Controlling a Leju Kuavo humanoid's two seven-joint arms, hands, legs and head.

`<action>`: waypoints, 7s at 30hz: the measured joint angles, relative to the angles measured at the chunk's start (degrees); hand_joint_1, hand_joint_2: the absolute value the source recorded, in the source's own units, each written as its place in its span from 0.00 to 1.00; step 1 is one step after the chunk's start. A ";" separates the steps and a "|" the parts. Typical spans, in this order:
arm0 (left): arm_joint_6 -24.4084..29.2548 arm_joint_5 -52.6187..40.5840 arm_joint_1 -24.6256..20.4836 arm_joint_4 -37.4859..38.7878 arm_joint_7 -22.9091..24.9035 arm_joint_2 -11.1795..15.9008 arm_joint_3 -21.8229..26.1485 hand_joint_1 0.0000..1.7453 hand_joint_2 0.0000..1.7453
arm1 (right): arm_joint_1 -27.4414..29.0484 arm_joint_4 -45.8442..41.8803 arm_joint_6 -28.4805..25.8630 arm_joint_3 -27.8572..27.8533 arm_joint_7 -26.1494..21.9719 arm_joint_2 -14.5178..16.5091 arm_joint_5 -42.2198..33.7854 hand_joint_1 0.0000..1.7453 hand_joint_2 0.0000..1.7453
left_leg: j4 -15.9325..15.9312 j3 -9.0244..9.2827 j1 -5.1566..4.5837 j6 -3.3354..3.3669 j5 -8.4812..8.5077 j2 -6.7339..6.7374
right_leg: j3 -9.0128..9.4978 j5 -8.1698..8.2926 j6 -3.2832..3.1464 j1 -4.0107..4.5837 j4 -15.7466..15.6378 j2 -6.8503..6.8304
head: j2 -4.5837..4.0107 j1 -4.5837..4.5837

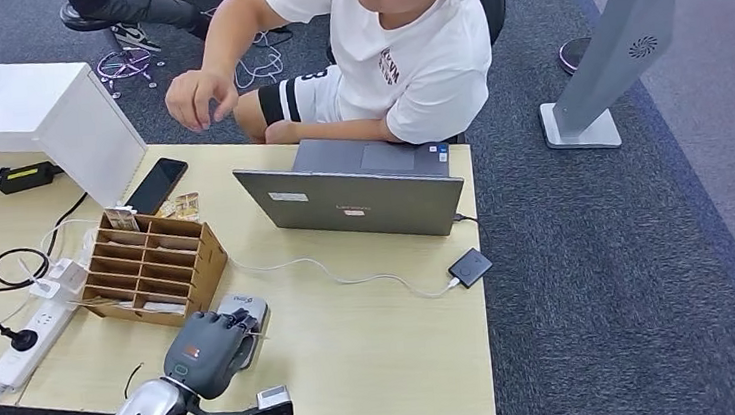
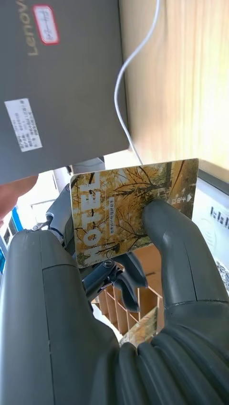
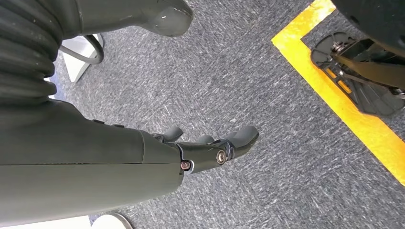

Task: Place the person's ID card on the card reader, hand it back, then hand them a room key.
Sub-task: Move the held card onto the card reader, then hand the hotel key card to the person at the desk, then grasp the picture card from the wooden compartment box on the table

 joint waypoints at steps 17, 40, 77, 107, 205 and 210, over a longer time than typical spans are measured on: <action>-1.94 -0.34 0.06 3.87 3.82 -0.09 2.26 1.00 1.00 | 0.10 0.01 0.26 -0.91 1.18 0.19 -0.75 0.00 1.00 | 0.00 0.02 0.00 0.00 0.00 -0.01 | 0.03 0.00 0.00 0.00 0.00 -0.01 | 0.00 0.00; -0.38 3.13 2.40 5.07 4.33 0.04 9.93 1.00 1.00 | 0.53 0.01 -0.04 -0.93 1.72 0.20 -0.77 0.00 1.00 | -0.01 0.03 0.00 0.00 0.01 -0.01 | 0.05 0.00 0.00 0.00 0.00 -0.01 | 0.00 -0.01; 35.08 1.42 -41.57 26.33 -6.95 -10.22 10.43 1.00 1.00 | -3.64 -0.98 3.95 0.33 1.19 0.61 3.45 0.00 1.00 | 0.14 -0.14 -0.01 0.15 0.38 -0.12 | -0.04 0.37 0.13 -0.01 0.02 -0.11 | 0.00 0.01; 35.43 12.48 -18.34 9.66 -25.66 -10.63 18.33 0.00 1.00 | -1.17 -0.92 1.46 -0.33 0.94 1.16 0.50 0.00 1.00 | 0.04 -0.22 -0.07 0.15 0.13 0.07 | -0.13 0.17 0.16 -0.03 0.01 0.07 | 0.00 -0.01; -2.38 -1.11 -0.36 0.85 2.36 7.95 14.26 0.00 1.00 | 0.78 0.03 3.98 -4.29 3.04 1.22 -2.99 0.00 1.00 | 0.05 -0.24 -0.05 0.10 0.19 -0.12 | -0.15 0.13 0.21 -0.04 -0.01 -0.10 | 0.00 -0.03; -2.41 -1.10 -0.47 1.14 2.39 7.80 14.52 0.75 1.00 | 0.78 0.03 3.98 -4.28 3.06 1.22 -2.99 0.00 1.00 | 0.05 -0.24 -0.05 0.10 0.19 -0.12 | -0.15 0.13 0.21 -0.04 -0.01 -0.10 | 0.00 -0.04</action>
